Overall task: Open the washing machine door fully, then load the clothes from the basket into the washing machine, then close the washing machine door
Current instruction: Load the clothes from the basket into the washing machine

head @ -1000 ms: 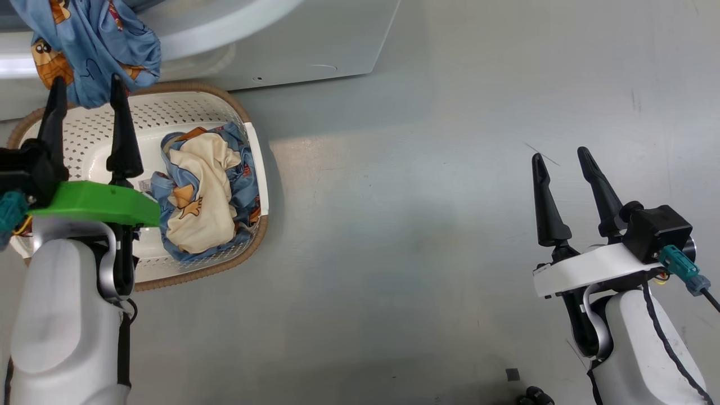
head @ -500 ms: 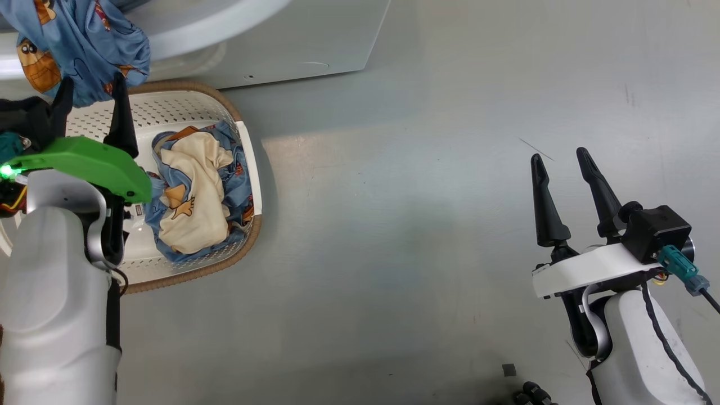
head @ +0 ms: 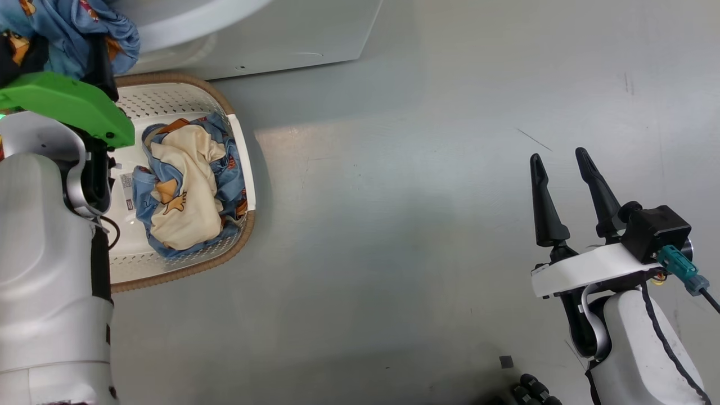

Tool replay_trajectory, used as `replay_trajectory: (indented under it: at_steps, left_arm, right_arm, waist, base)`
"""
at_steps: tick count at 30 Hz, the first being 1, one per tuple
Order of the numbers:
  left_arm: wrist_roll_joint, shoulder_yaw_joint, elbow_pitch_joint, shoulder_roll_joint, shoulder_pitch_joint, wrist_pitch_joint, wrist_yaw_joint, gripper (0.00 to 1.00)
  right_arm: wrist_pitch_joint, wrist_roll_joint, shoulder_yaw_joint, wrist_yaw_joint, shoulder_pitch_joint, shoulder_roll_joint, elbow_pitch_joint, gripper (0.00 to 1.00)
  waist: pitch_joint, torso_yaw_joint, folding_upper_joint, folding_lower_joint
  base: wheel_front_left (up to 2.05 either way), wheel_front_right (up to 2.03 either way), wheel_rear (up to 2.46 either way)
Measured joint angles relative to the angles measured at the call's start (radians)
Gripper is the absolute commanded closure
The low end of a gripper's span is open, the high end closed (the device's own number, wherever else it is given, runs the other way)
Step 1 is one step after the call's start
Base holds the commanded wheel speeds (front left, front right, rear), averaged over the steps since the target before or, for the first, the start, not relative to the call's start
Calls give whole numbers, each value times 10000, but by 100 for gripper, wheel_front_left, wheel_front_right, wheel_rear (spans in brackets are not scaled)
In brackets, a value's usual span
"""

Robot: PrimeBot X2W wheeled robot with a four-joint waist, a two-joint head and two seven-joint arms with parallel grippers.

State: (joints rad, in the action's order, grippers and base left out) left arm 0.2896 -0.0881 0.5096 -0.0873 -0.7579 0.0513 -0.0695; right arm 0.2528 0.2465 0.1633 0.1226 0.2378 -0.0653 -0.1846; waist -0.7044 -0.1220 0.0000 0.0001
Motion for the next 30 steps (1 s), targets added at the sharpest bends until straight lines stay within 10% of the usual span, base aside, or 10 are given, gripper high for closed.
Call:
replay_trajectory:
  at_steps: [3, 5, 8, 30]
  left_arm:
    - [144, -69, 176, 65, -219, 94, 12, 0]
    - [230, -92, 336, 86, -353, 196, 12, 53]
    - [261, -82, 523, 88, -494, 274, 12, 100]
    - [196, 257, 968, 109, -665, -713, -153, 100]
  right_arm:
    - [0, 13, 0, 0, 1, 8, 0, 0]
    - [0, 13, 0, 0, 4, 13, 0, 0]
    - [0, 13, 2, 0, 12, 23, 0, 0]
    - [0, 13, -303, 0, 167, 38, 2, 0]
  waist:
    - [-68, -20, 0, 0]
    - [-110, -33, 0, 0]
    - [-164, -50, 0, 0]
    - [-156, 235, 0, 0]
  base:
    - [0, 0, 0]
    - [0, 0, 0]
    - [0, 0, 0]
    - [0, 0, 0]
